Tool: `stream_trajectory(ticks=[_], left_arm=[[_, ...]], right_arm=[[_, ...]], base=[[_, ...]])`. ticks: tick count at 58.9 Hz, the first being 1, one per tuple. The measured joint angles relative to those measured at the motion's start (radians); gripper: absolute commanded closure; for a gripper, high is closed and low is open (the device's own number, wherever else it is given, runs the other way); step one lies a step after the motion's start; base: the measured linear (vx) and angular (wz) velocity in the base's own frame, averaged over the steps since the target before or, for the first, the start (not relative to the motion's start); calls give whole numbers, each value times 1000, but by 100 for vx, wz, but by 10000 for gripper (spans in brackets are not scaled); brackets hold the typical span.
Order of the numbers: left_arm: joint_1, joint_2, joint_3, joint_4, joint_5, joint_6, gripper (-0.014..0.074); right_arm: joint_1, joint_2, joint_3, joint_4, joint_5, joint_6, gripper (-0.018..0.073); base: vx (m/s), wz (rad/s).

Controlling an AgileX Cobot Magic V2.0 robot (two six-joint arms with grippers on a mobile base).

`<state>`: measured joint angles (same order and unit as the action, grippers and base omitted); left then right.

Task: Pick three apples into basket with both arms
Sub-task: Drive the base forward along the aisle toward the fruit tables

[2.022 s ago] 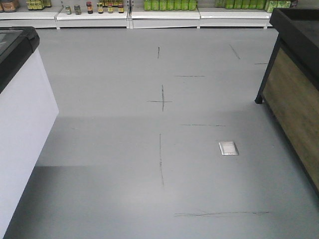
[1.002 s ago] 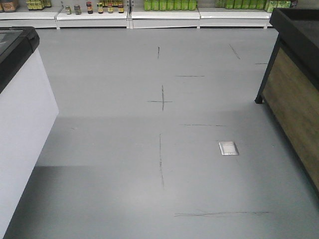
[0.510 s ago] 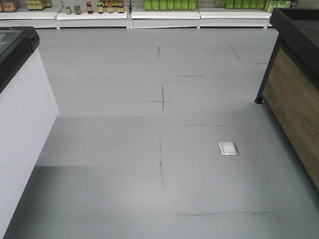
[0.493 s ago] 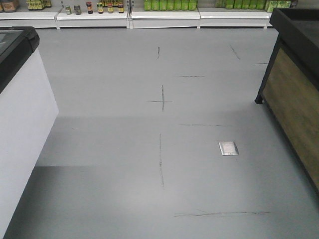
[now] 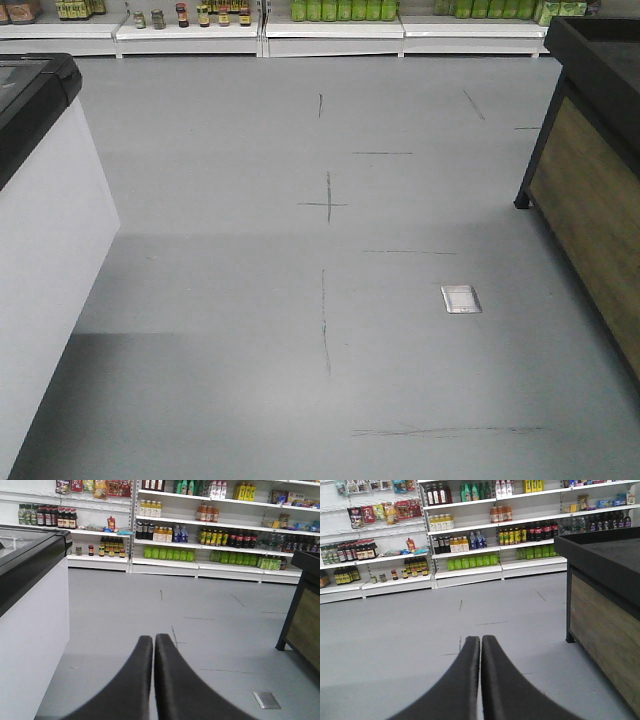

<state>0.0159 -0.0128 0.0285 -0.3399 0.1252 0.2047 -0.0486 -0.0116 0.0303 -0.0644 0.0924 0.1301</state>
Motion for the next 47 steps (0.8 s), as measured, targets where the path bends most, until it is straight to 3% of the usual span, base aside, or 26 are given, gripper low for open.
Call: stream_trajectory(ticks=[47], left_arm=[[0, 0, 0, 0, 0, 0, 602]], right_arm=[[0, 0, 0, 0, 0, 0, 568]], base=[[8, -1]])
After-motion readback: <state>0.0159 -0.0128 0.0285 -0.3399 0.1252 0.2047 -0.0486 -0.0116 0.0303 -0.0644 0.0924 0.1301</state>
